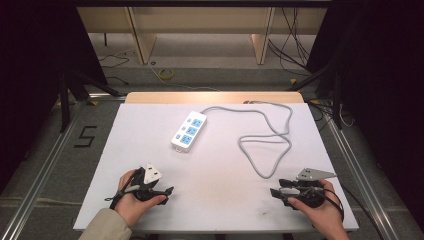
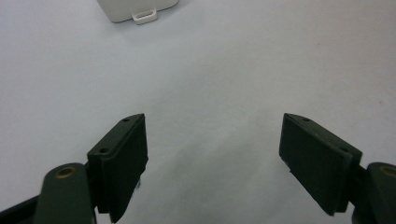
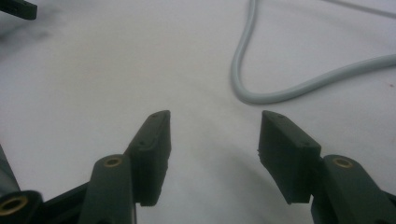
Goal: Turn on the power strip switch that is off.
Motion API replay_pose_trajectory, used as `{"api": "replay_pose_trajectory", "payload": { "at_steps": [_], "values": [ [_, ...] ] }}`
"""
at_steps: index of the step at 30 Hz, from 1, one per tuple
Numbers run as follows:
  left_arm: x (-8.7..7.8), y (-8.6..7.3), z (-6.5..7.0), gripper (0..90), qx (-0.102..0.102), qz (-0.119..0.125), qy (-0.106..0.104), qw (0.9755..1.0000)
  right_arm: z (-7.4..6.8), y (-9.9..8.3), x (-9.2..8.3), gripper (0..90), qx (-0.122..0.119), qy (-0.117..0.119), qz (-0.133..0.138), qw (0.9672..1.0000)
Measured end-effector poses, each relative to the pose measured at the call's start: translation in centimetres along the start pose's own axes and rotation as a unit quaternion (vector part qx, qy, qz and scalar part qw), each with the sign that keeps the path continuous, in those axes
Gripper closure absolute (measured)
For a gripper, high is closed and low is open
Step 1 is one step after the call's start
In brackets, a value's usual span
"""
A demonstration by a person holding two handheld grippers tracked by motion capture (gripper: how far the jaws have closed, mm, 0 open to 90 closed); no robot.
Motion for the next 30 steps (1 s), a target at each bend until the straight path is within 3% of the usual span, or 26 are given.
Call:
{"api": "replay_pose_trajectory", "payload": {
  "at_steps": [6, 10, 11, 12, 15, 20, 25, 30],
  "values": [
    [-0.1, 0.2, -0.1, 29.1, 0.001, 0.003, 0.009, 1.0, -0.1, 0.0, 0.0, 45.0, -0.002, -0.001, -0.001, 1.0],
    [-0.3, 0.2, -0.5, 43.7, -0.002, 0.0, 0.023, 0.9997, 0.0, 0.1, 0.0, 45.0, -0.002, -0.001, 0.001, 1.0],
    [-0.4, 0.2, -0.7, 43.7, -0.001, -0.003, 0.027, 0.9996, 0.0, 0.1, 0.0, 45.0, -0.002, -0.001, 0.001, 1.0],
    [-0.5, 0.2, -0.8, 54.9, -0.004, -0.003, 0.03, 0.9995, 0.0, 0.1, 0.0, 45.0, -0.002, -0.001, 0.001, 1.0],
    [-0.7, 0.2, -1.2, 72.6, 0.003, -0.012, 0.037, 0.9992, -0.1, 0.1, 0.0, 45.0, -0.004, 0.0, 0.001, 1.0],
    [-0.7, -0.2, -1.1, 89.1, -0.002, -0.033, 0.031, 0.999, -0.2, 0.2, 0.0, 45.0, -0.003, 0.002, 0.002, 1.0],
    [-0.9, 0.1, -1.0, 89.5, -0.025, -0.036, 0.027, 0.9987, -0.3, 0.2, 0.0, 45.0, 0.0, 0.003, 0.004, 1.0],
    [-0.9, 0.4, -1.0, 89.5, -0.029, -0.038, 0.025, 0.9985, -0.2, 0.3, 0.0, 45.0, -0.002, 0.004, 0.005, 1.0]
  ]
}}
Point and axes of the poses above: each handheld gripper's, and its own axes: x roughly forward along the jaws, y roughly out of its top, z roughly to its right, the point moved 10 cm from there along x, roughly forward along the jaws, and after that the axes turned 8 degrees about -x, right-handed, at the moved point
